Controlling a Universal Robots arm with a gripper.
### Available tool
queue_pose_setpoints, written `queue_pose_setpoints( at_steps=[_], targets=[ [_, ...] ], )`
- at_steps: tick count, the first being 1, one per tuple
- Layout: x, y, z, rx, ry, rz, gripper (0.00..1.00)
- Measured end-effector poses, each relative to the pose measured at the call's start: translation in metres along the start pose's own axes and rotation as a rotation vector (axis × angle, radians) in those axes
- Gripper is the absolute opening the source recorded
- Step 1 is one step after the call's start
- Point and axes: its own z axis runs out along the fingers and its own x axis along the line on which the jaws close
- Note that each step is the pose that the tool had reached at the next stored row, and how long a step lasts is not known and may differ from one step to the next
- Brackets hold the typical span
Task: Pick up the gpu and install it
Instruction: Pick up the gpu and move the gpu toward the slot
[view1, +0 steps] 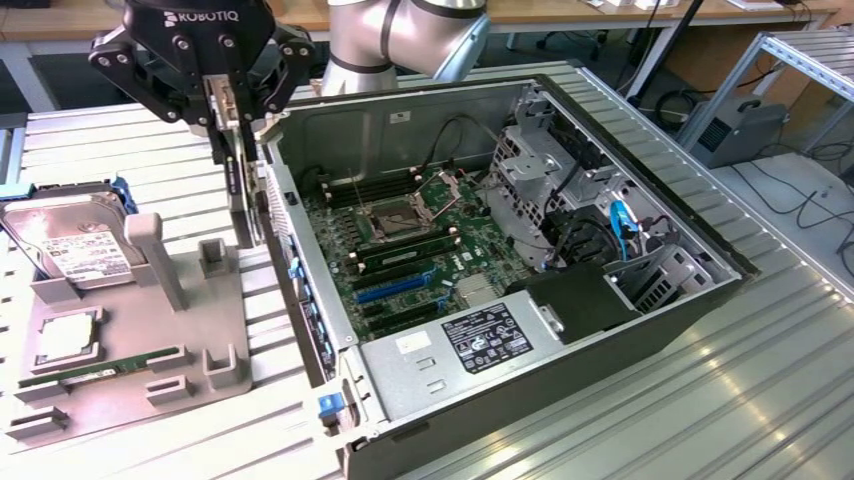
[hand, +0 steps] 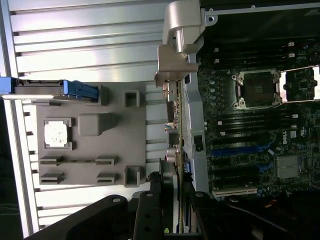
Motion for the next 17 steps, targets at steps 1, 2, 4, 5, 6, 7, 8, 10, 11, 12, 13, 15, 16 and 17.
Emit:
queue_pose_setpoints(
  at_steps=[1, 2, 4, 5, 6, 7, 8, 10, 11, 12, 13, 15, 16, 17],
  targets=[
    [-0.001, 0.0001, 0.0000, 0.0001, 0.0000, 0.000, 0.27],
    [-0.001, 0.0001, 0.0000, 0.0001, 0.0000, 0.000, 0.27],
    [-0.003, 0.0003, 0.0000, 0.0003, 0.0000, 0.000, 0.27],
    [-0.004, 0.0003, 0.0001, 0.0004, 0.0001, 0.000, 0.27],
    [-0.004, 0.0004, 0.0001, 0.0004, 0.0000, 0.000, 0.27],
    [-0.005, 0.0004, 0.0001, 0.0005, 0.0000, 0.000, 0.27],
    [-0.006, 0.0005, 0.0001, 0.0006, 0.0000, 0.000, 0.27],
    [-0.007, 0.0006, 0.0002, 0.0007, 0.0000, 0.000, 0.27],
    [-0.008, 0.0007, 0.0002, 0.0007, 0.0000, 0.000, 0.27],
    [-0.008, 0.0008, 0.0002, 0.0008, 0.0000, 0.000, 0.27],
    [-0.009, 0.0008, 0.0002, 0.0009, 0.0000, 0.000, 0.27],
    [-0.011, 0.0010, 0.0003, 0.0009, 0.0000, 0.000, 0.27],
    [-0.012, 0.0011, 0.0003, 0.0011, 0.0000, 0.000, 0.27],
    [-0.013, 0.0012, 0.0003, 0.0010, 0.0000, 0.000, 0.27]
  ],
)
